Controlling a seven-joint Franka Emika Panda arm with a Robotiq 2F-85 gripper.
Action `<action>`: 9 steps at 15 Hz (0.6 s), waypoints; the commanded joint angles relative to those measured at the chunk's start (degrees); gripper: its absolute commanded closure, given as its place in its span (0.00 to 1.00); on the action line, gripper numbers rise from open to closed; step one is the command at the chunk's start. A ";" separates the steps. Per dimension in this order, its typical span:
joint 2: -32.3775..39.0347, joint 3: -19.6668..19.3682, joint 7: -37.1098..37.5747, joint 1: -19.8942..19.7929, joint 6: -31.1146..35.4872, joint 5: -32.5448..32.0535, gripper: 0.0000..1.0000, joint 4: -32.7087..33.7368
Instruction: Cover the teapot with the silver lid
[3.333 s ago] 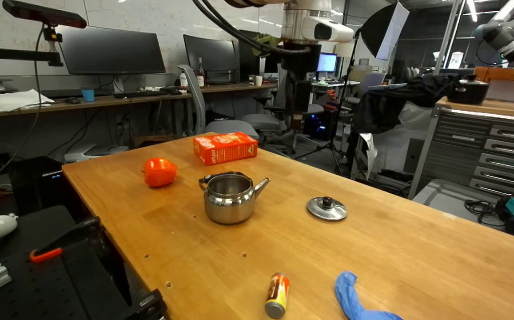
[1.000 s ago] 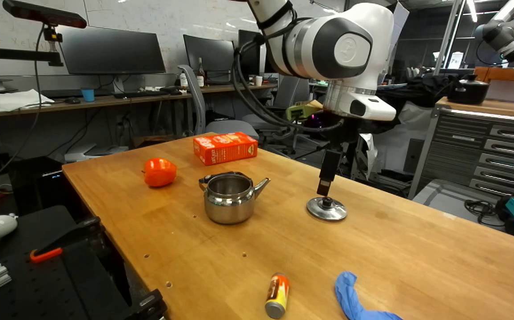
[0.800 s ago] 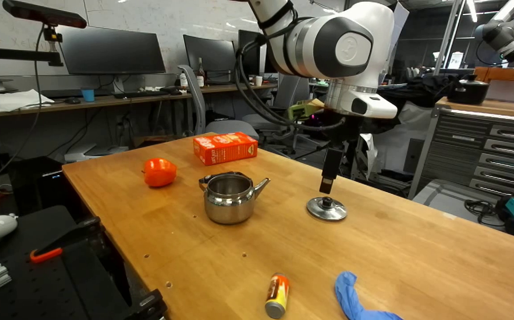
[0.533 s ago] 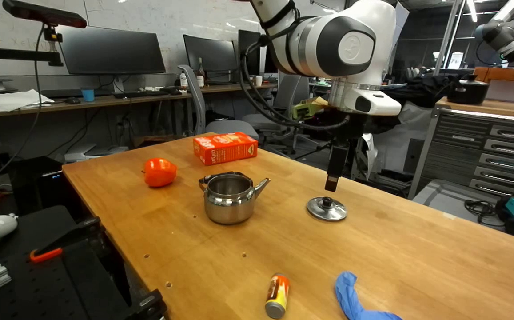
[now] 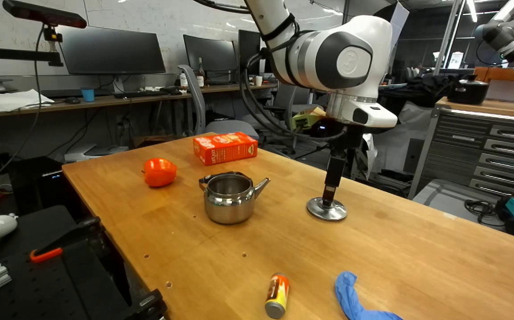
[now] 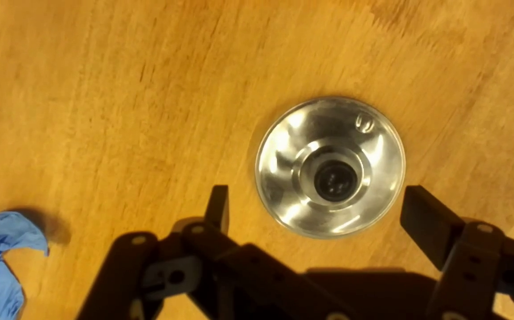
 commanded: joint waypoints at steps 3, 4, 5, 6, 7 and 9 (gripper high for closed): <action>1.80 -0.24 1.12 0.69 0.48 -0.66 0.00 1.61; 1.88 -0.21 1.08 0.70 0.45 -0.60 0.00 1.62; 1.95 -0.22 1.10 0.74 0.46 -0.58 0.00 1.64; 2.01 -0.24 1.14 0.77 0.45 -0.58 0.00 1.68; 2.13 -0.25 1.16 0.78 0.36 -0.60 0.00 1.76; 2.39 -0.23 1.20 0.73 0.24 -0.52 0.00 1.95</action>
